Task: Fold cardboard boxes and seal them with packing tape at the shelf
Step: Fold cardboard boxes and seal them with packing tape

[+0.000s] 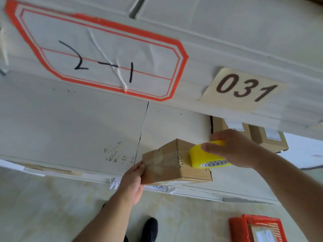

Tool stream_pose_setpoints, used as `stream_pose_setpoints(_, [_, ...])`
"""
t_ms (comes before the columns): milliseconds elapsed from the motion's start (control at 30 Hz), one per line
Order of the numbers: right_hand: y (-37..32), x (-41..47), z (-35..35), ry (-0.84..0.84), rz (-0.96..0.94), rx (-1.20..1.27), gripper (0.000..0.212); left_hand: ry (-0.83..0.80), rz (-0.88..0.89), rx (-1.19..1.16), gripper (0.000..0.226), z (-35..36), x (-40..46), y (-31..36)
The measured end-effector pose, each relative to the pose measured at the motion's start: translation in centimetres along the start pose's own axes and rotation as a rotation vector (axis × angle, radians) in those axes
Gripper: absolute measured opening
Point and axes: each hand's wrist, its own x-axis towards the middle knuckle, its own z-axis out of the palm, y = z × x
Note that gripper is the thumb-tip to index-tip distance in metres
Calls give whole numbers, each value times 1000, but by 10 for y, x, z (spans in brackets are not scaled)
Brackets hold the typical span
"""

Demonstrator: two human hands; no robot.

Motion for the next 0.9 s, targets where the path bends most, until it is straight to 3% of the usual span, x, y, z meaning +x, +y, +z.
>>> stream_pose_setpoints(100, [-7, 1, 2, -12, -17, -17, 32, 76, -24, 97, 22, -7, 3, -1])
stream_pose_setpoints(200, [-15, 1, 2, -26, -22, -24, 28, 235, 33, 524, 34, -10, -2, 10])
stream_pose_setpoints(267, [-19, 1, 2, -32, -38, -51, 26, 406, 271, 926, 44, -8, -14, 26])
stream_pose_setpoints(300, [-20, 1, 2, -33, -45, -62, 26, 428, 481, 984, 40, -2, -29, 34])
stream_pose_setpoints(333, [-21, 1, 3, -37, -51, -66, 27, 344, 683, 963, 34, 7, -48, 42])
stream_pose_setpoints(367, [-22, 1, 5, -41, -59, -67, 30, 162, 782, 969, 49, 21, -69, 50])
stream_pose_setpoints(433, [-28, 1, 7, -35, -74, -82, 35, -267, 779, 1276, 117, 50, -93, 56])
stream_pose_setpoints(467, [-31, 1, 8, -31, -81, -93, 38, -360, 834, 1498, 135, 61, -95, 56])
stream_pose_setpoints(533, [-38, 1, 8, -36, -93, -103, 46, -353, 972, 1738, 140, 74, -91, 59])
stream_pose_setpoints(733, [-54, -2, 1, -114, -156, -212, 63, -313, 1021, 1688, 130, 53, -68, 73])
stream_pose_setpoints(900, [-24, 3, -11, -102, -64, -491, 58, -272, 952, 1615, 128, 18, -60, 83])
